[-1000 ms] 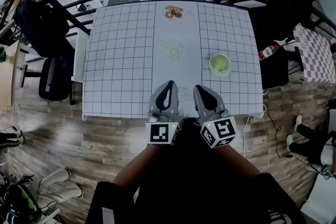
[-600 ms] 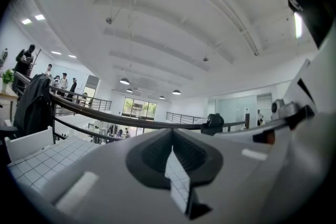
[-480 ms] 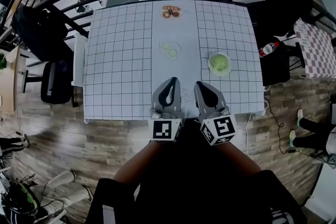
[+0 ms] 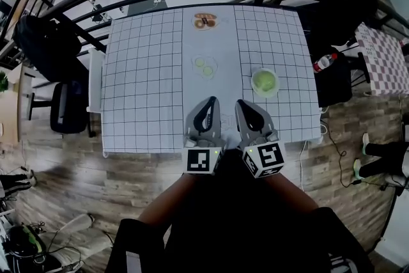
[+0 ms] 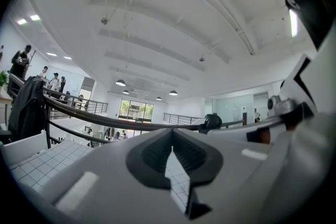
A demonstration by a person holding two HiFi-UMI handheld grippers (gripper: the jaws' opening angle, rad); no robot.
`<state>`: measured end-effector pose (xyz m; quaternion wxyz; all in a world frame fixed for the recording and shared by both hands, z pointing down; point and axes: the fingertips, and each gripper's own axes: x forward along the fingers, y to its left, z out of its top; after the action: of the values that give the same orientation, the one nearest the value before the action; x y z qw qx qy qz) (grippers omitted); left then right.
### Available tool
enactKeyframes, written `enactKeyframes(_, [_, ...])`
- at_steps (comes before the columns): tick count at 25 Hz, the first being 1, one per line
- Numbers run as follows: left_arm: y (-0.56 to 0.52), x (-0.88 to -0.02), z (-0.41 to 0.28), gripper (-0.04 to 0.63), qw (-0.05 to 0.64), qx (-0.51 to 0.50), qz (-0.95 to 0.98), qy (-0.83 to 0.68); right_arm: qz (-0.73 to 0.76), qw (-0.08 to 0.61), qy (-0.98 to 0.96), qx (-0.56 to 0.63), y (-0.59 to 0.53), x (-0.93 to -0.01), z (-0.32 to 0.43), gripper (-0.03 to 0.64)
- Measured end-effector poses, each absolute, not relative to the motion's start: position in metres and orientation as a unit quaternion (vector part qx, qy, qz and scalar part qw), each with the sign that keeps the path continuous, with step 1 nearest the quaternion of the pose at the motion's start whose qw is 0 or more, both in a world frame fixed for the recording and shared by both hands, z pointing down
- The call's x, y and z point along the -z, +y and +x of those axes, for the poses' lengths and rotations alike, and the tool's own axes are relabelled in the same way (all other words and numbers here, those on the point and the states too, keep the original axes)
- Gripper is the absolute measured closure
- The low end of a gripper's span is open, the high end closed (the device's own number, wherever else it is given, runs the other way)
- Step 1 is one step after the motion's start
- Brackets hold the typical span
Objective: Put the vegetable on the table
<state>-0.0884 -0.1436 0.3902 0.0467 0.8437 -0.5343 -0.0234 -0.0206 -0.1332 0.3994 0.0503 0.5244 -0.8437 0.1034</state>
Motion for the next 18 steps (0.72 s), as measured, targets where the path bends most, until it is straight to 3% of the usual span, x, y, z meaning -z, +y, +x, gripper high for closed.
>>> enactKeyframes(18, [-0.119,-0.397,-0.089,0.588,0.052,0.021,0.852,-0.52,0.532,0.058,-0.838,-0.102,-0.11,-0.41,-0.024,0.62])
